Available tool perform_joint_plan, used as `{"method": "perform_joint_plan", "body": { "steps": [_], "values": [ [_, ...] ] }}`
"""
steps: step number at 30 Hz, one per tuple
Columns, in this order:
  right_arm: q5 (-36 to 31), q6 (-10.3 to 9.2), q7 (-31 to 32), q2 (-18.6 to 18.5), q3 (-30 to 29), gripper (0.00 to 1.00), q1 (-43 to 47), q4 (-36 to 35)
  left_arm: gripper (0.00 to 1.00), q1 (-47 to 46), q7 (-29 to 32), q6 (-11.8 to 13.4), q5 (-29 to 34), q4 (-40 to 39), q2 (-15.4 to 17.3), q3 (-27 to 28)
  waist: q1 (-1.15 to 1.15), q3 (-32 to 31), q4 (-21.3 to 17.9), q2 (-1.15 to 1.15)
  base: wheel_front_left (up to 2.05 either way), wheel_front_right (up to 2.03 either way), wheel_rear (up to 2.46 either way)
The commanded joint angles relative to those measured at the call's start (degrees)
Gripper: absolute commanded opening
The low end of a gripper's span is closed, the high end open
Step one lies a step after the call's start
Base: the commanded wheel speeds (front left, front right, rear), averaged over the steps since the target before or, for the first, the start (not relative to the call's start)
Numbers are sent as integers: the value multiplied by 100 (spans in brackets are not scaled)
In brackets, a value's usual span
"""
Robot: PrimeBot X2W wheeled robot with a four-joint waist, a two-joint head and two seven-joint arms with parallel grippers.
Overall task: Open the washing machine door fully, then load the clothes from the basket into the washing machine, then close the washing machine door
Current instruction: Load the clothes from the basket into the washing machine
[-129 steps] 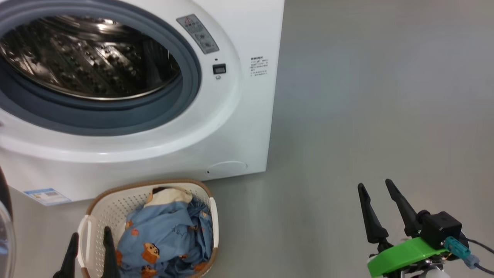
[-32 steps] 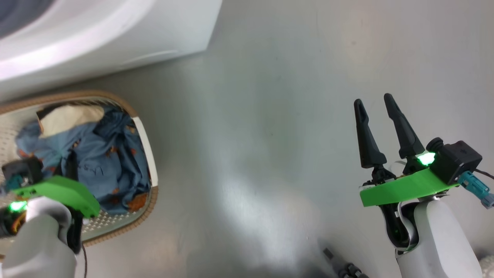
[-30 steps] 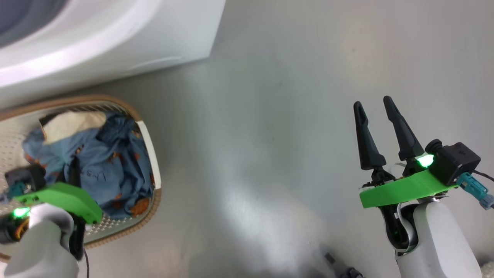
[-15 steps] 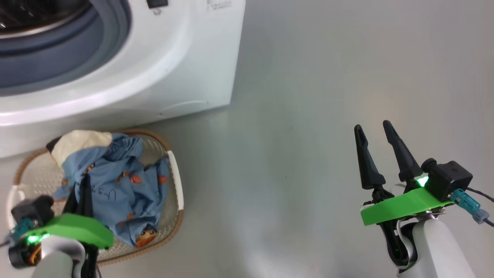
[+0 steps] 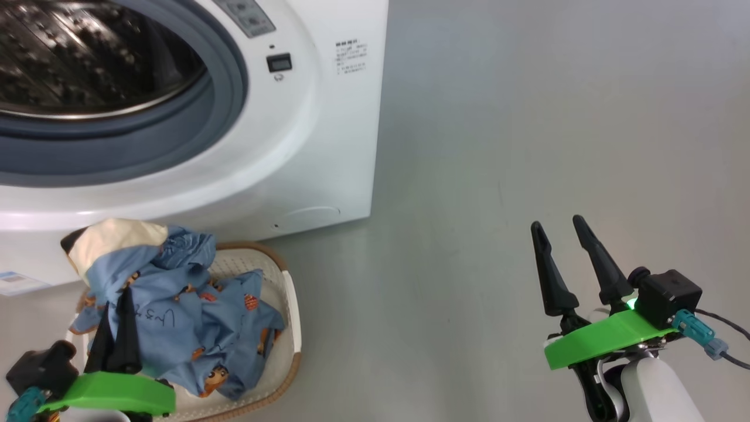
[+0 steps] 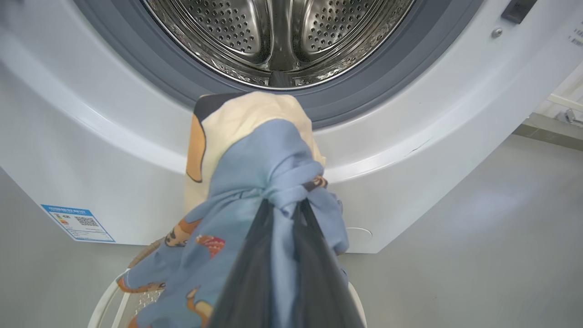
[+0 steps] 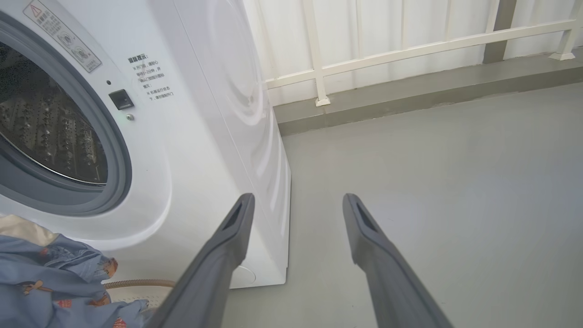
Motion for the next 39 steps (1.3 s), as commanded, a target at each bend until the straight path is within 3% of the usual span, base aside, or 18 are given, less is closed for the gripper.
{"method": "perform_joint_plan", "body": {
  "steps": [1,25,39],
  "values": [
    [-83,17,-28,2,116,100,93,-89,0,142,-71,35,92,-334,69,249,1,-294,89,0,0,0,0],
    [-163,17,-28,2,162,100,445,86,0,1256,-71,69,692,-2209,-243,537,1,-1299,119,0,0,0,0],
    [-298,17,-28,2,106,100,668,77,0,1753,-71,413,546,-2406,-247,391,1,-1658,98,0,0,0,0]
  ]
}}
